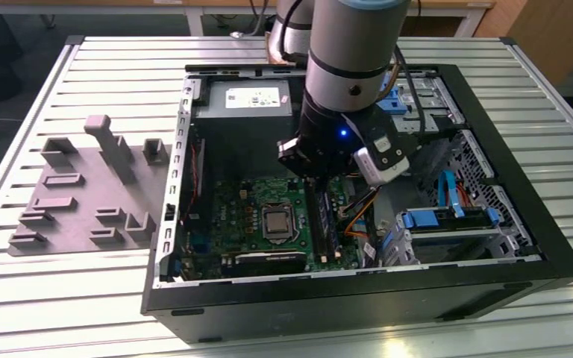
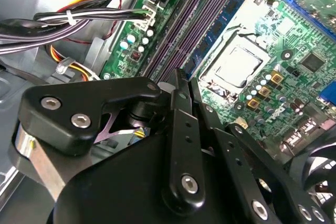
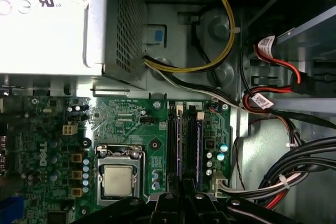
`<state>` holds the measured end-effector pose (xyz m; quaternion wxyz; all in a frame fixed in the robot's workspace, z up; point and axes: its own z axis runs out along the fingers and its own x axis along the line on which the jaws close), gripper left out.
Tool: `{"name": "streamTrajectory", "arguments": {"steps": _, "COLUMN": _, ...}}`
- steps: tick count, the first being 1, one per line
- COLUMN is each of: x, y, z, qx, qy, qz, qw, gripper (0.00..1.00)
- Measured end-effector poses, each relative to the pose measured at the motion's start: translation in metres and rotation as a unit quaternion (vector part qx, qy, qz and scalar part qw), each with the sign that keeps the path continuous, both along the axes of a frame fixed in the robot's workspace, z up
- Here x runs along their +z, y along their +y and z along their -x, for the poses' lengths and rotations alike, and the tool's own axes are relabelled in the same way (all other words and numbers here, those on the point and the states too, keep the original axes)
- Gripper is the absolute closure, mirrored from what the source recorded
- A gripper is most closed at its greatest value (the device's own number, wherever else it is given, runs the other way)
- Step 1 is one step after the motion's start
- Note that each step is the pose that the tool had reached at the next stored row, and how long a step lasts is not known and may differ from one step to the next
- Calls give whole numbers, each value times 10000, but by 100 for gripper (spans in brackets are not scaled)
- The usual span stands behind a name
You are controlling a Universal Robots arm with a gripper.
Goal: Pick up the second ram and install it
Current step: 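Insert the second ram into the second slot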
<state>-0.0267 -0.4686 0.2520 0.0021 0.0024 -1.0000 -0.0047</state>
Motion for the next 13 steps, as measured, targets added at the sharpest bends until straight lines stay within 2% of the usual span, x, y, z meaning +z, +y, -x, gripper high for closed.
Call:
{"name": "streamTrajectory", "arguments": {"steps": 7, "x": -17, "y": -9, "z": -1, "qx": 0, "qy": 0, "qz": -1, "qw": 10000, "gripper": 86}}
{"name": "streamTrajectory", "arguments": {"steps": 13, "x": -113, "y": -18, "z": 0, "qx": -14, "qy": 0, "qz": -3, "qw": 10000, "gripper": 86}}
